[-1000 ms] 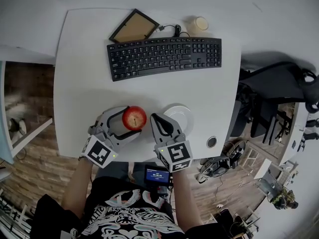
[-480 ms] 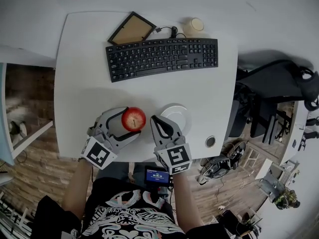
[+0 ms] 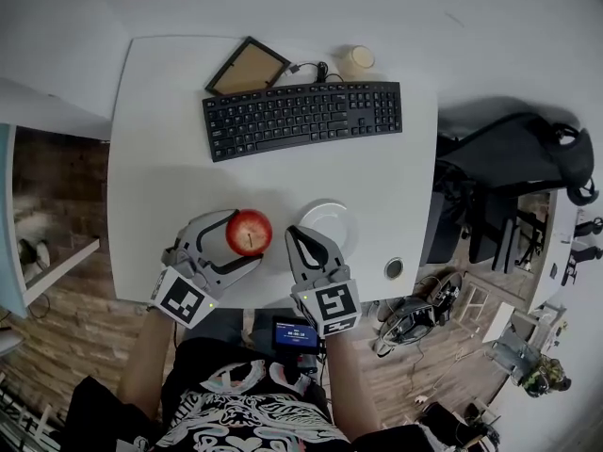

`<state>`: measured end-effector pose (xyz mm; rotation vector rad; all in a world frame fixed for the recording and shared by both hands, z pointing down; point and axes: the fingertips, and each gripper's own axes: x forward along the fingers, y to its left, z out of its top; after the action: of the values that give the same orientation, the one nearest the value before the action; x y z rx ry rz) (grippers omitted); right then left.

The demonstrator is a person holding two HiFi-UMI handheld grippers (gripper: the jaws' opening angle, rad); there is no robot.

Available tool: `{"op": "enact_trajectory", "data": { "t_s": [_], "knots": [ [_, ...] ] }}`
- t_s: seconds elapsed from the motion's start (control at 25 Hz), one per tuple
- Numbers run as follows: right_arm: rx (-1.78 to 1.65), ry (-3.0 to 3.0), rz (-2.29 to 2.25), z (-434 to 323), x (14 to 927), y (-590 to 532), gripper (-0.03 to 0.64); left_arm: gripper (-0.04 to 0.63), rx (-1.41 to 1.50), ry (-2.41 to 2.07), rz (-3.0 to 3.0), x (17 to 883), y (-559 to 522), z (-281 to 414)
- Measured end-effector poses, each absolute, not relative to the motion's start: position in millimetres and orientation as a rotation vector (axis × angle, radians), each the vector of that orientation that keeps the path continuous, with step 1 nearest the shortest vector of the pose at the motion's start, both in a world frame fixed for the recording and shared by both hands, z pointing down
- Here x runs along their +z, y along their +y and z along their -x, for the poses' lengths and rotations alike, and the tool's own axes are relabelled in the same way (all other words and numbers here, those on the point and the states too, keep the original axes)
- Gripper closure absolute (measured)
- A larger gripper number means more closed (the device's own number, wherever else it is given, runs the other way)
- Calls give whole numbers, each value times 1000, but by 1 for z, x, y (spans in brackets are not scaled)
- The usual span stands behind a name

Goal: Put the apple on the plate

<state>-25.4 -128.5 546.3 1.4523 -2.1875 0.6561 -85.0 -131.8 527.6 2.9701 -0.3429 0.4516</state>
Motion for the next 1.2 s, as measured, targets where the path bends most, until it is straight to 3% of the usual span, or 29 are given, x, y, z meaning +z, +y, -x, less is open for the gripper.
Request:
{"op": "enact_trajectory", "data": {
  "t_s": [1.2],
  "knots": [
    [493, -2292, -1501, 19, 466, -102, 584, 236, 499, -425, -3050, 458, -99, 84]
  ]
}}
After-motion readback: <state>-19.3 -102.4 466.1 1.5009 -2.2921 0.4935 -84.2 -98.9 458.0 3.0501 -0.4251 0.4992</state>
